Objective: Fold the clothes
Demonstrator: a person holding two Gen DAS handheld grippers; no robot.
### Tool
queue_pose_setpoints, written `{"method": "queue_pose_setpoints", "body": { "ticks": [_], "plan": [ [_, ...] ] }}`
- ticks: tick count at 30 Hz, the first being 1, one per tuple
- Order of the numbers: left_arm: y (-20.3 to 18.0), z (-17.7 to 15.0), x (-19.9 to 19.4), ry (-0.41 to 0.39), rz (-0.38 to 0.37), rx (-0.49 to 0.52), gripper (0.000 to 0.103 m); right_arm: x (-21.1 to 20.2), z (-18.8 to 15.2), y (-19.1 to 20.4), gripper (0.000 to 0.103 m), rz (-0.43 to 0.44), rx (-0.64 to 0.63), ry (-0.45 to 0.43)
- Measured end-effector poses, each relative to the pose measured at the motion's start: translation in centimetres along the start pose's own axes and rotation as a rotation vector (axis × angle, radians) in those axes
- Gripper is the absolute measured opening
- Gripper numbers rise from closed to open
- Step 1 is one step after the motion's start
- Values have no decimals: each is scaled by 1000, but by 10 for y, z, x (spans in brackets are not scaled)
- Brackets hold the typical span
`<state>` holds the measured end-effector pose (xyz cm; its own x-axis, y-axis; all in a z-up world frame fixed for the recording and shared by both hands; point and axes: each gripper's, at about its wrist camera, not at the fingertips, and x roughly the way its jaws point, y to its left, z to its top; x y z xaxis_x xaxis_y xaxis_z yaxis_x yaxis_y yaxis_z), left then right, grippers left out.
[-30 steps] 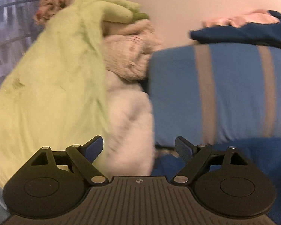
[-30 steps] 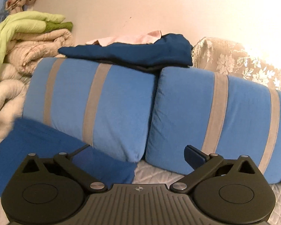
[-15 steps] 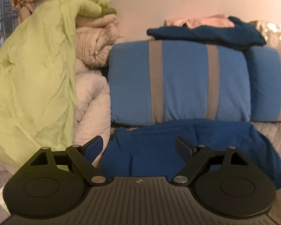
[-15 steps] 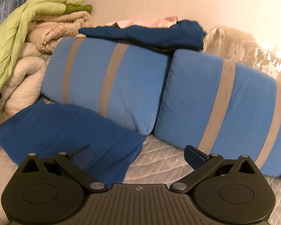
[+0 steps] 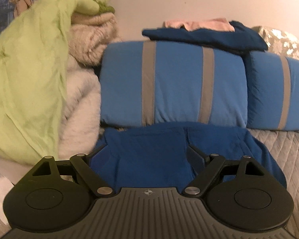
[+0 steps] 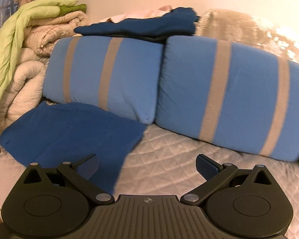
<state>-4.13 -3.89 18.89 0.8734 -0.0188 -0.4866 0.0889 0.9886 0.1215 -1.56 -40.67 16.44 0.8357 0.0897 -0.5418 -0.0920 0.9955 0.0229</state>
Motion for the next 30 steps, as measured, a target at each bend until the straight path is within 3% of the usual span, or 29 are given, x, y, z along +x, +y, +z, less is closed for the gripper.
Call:
{"method": "queue_pose_setpoints", "body": {
  "ticks": [10, 17, 30],
  "plan": [
    [-20, -52, 24, 73, -104, 26, 85, -43, -67, -68, 103, -130, 17, 43],
    [-29, -92, 43, 162, -162, 38, 85, -48, -119, -114, 103, -244, 139, 110],
    [-10, -163, 69, 293, -90, -16, 85, -35, -200, -160, 103, -461, 242, 192]
  ]
}}
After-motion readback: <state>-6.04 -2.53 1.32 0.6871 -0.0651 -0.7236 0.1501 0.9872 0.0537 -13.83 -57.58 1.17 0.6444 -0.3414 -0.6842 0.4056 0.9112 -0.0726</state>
